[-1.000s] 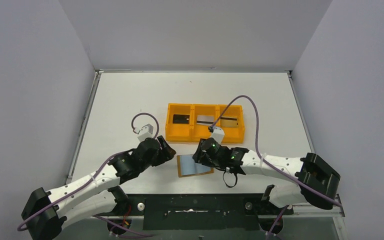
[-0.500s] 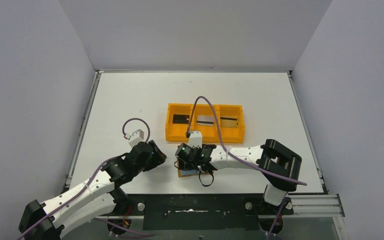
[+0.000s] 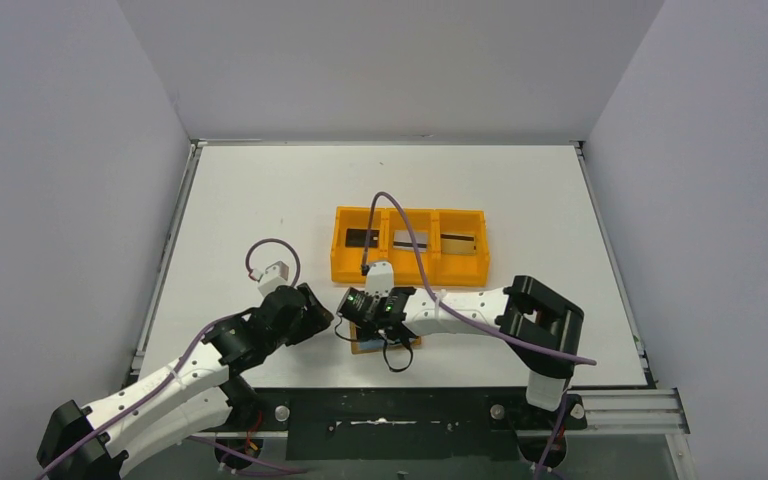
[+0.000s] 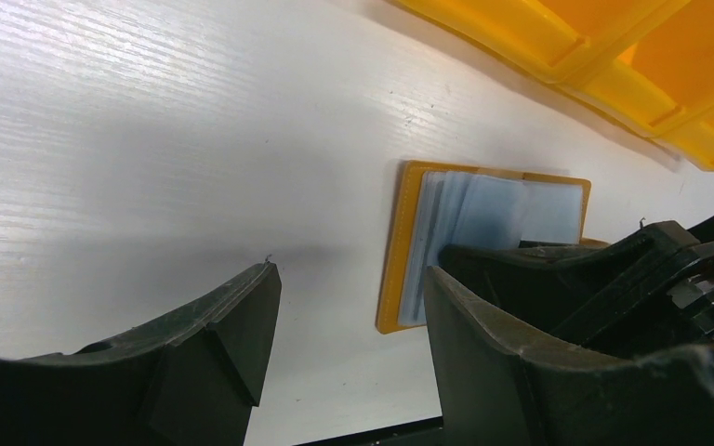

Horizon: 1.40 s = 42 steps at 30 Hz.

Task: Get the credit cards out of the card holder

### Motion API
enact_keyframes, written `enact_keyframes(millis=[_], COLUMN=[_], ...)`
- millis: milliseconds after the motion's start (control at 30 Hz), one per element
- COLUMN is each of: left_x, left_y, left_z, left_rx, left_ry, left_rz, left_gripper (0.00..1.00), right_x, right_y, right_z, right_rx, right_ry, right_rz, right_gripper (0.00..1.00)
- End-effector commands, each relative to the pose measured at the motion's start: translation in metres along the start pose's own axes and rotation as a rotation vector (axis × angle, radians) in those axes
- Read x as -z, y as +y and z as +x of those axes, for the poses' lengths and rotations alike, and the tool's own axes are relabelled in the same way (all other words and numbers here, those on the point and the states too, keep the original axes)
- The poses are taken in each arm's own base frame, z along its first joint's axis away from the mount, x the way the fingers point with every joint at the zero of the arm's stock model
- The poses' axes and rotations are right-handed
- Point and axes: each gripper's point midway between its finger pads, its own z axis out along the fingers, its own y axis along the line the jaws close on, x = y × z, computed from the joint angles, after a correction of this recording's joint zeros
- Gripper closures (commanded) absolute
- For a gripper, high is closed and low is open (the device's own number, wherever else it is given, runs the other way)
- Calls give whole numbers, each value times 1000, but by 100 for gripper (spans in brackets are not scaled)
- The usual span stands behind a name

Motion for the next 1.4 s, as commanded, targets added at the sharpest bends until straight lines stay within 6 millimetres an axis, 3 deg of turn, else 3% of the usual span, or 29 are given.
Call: enact_keyframes(millis=[0,267,400,533,767,1000,1167,1367], left_x=[1,-1,1,3,-10,-39,-48,-63], left_y=[-13,-29,-56,-85,-117,-121,-130,-114], left_z=[-6,-2,3,7,24,37,45,63], left_rx=[30,4,-17,-31,-64,-44,-45,-35], left_ry=[-17,19,58,98,201,248,283,338], left_rz=[49,110,229,354,464,428,450,377], left_gripper=[42,42,43,42,42,42,42,42], right_x=[-2,0,3,4,2,-2,-4,-5], right_y=[-10,-3,1,-4,-18,-32,-39,-42], right_z=[3,0,-7,-6,3,10,14,17], right_rx=[11,-87,-201,-327,-450,-504,-521,-547], right_ry=[-9,-11,-4,3,15,11,15,18], right_rz=[43,-108,-284,-449,-553,-557,-550,-569], right_gripper=[59,69,76,77,77,75,74,73])
